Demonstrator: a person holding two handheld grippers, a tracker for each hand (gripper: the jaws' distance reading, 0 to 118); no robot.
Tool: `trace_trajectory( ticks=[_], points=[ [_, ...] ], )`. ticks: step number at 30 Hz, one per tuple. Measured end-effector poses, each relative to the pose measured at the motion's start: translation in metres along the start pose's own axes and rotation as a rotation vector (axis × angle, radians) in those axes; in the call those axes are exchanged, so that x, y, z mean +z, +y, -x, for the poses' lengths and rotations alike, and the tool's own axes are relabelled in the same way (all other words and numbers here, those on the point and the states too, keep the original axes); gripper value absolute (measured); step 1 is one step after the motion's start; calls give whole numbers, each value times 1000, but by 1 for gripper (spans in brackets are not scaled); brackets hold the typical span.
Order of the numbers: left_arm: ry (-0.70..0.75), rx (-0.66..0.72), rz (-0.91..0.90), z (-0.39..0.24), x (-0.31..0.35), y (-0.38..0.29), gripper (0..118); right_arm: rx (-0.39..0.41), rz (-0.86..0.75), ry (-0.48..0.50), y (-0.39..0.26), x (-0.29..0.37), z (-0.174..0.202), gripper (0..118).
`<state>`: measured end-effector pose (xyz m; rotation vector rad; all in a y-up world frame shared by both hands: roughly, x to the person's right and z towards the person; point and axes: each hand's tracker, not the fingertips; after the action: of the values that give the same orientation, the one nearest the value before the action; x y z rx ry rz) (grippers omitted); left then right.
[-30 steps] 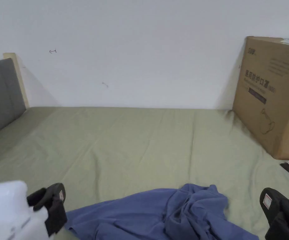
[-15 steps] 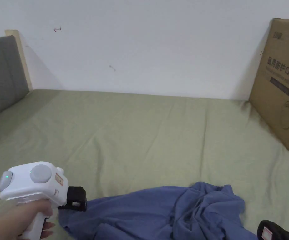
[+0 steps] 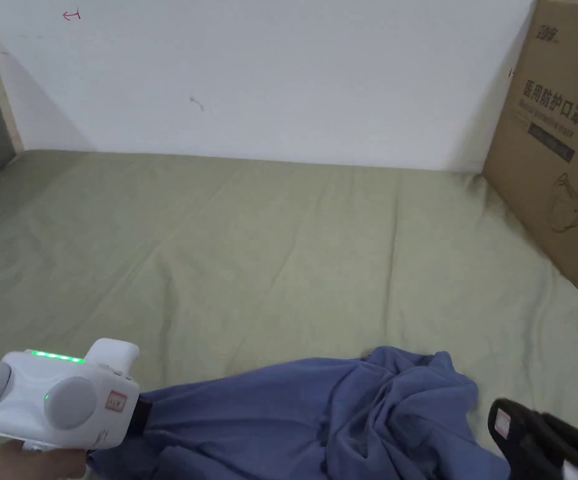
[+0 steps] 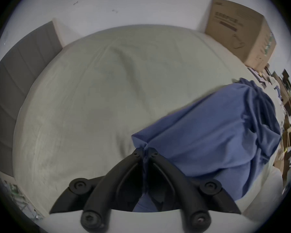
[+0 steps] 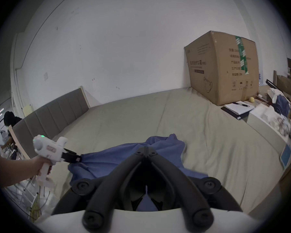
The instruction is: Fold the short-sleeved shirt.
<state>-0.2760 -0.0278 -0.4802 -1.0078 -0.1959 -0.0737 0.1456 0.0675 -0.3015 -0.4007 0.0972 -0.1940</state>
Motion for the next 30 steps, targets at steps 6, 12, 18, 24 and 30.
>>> trace_trajectory(
  ticks=[6,12,18,24,30],
  points=[
    [-48,70,-179,1,28,-8,3,56,444,153,72,-133,-40,0],
    [-99,159,-233,11,41,-11,3,36,815,-48,73,-259,-66,117],
    [-90,138,-221,15,39,-8,3,-78,944,-137,40,-304,-79,51],
    [-68,135,-195,23,51,-7,3,-25,736,-46,66,-231,-66,14],
    [-89,108,-302,11,122,12,3,-100,451,19,141,-145,-82,14]
  ],
)
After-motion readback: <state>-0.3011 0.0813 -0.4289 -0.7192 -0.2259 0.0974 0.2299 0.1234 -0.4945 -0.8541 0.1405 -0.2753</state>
